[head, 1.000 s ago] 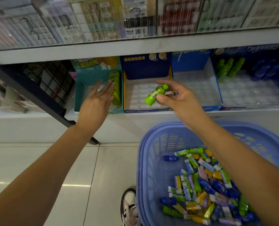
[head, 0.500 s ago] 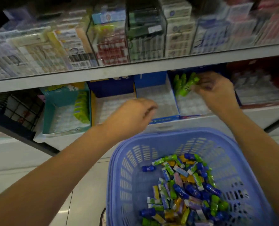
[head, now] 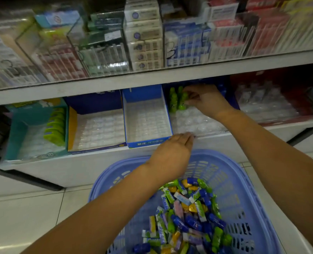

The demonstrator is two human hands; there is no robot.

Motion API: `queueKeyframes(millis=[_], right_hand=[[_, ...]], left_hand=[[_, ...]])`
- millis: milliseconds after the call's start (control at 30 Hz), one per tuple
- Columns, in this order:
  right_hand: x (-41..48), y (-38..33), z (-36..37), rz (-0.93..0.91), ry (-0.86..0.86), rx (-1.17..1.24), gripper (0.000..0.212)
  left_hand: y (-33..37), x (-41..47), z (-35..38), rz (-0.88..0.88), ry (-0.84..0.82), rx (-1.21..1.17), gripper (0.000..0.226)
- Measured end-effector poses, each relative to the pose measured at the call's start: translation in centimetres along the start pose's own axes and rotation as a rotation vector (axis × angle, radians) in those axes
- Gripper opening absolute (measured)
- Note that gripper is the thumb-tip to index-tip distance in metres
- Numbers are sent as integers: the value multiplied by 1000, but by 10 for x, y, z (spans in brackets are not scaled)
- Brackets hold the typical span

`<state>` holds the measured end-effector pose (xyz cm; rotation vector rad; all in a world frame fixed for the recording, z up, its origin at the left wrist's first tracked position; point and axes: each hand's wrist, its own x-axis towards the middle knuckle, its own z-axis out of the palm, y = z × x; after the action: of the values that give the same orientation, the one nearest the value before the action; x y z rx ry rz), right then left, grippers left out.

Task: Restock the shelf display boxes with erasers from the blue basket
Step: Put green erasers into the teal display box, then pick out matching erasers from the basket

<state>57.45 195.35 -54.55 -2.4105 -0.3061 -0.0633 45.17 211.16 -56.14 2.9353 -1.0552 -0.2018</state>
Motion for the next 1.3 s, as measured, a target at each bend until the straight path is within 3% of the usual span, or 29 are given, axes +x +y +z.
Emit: queueKeyframes(millis=[133,367,467,533,600,700,767,833,933,1000,1067,1167,1300], right_hand=[[8,0,-2,-15,-85,-75,46],[0,-29,-11,122,-149,-174,39],[-30,-48,-14,139,15,-93,40],[-72,-56,-8,169,-27,110,21],[-117,-53,9,236,-302,96,16],[-163,-27,53,440,-650,-115,31],[-184,-1,85,581,-741,-236,34],[-203,22,113,633,-798,-345,25],[-225,48,145,736,-729,-370,27],[-230,55,160,775,-609,-345,32],[-230,55,168,776,-540,-390,28],[-227,51,173,688,-588,-572,19],[-219,54,163,715,-698,-499,26]], left_hand=[[2,-1,2,-12,31,-45,68],[9,-4,-7,-63,14,-215,60],[12,-24,4,-70,267,-402,36],[15,-36,25,-128,329,-498,23],[19,-41,56,-223,126,-565,23],[26,-53,110,-317,-195,-606,26],[34,-67,142,-336,-293,-684,36],[44,-77,168,-294,-361,-722,42],[56,-83,196,-321,-455,-685,60],[60,-83,207,-368,-472,-651,72],[59,-78,211,-381,-448,-637,61],[51,-63,207,-381,-359,-683,39],[38,-38,202,-501,-214,-797,33]])
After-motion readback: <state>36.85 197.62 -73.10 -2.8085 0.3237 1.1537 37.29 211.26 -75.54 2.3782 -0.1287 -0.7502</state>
